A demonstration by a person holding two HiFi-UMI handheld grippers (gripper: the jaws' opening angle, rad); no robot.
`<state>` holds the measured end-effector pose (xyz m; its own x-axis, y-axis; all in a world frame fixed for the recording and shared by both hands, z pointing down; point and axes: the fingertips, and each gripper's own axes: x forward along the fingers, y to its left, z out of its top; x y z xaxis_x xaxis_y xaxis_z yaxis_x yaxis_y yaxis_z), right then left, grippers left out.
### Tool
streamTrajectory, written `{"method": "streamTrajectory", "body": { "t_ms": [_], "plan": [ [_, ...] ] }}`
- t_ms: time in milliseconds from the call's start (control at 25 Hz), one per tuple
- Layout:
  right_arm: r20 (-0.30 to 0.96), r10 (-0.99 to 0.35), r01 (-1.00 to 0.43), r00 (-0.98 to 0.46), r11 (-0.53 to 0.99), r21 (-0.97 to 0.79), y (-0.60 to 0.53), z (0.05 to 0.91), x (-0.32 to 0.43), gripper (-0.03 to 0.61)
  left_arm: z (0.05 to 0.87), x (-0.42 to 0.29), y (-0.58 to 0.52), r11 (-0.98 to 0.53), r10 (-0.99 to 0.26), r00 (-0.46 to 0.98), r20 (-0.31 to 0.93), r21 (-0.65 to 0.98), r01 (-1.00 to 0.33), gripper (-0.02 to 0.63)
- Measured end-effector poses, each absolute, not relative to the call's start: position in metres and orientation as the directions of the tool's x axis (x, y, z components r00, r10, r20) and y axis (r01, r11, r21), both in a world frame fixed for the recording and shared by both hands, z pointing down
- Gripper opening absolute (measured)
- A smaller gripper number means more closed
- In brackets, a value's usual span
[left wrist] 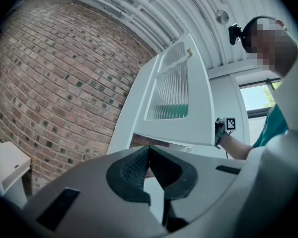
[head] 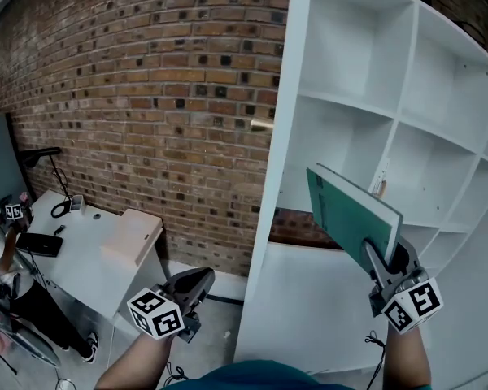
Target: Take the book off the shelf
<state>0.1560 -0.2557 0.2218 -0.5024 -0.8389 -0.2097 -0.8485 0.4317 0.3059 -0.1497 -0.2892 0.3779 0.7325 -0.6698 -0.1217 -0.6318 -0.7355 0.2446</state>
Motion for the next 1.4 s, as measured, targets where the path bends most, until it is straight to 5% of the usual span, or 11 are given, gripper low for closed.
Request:
{"method": "streamTrajectory", "body": {
  "t_ms": [880, 1400],
  "plan": [
    [-0.084, -0.896, -0.898, -0.436, 0.427, 0.108, -0.241, 0.324, 0.147, 0.173, 0.428, -0.122, -0.306, -0.82, -0.523, 0.851, -0.037, 0.295, -0.491, 0.015],
    [0.028, -0.867, -0.866, -0.498, 0.499, 0.036, -0.251, 0.387, 0.19, 0.173, 0.446, -0.081, -0.284, -0.755, -0.614, 0.79, -0.004, 0.297, -0.585, 0.015]
  ]
}}
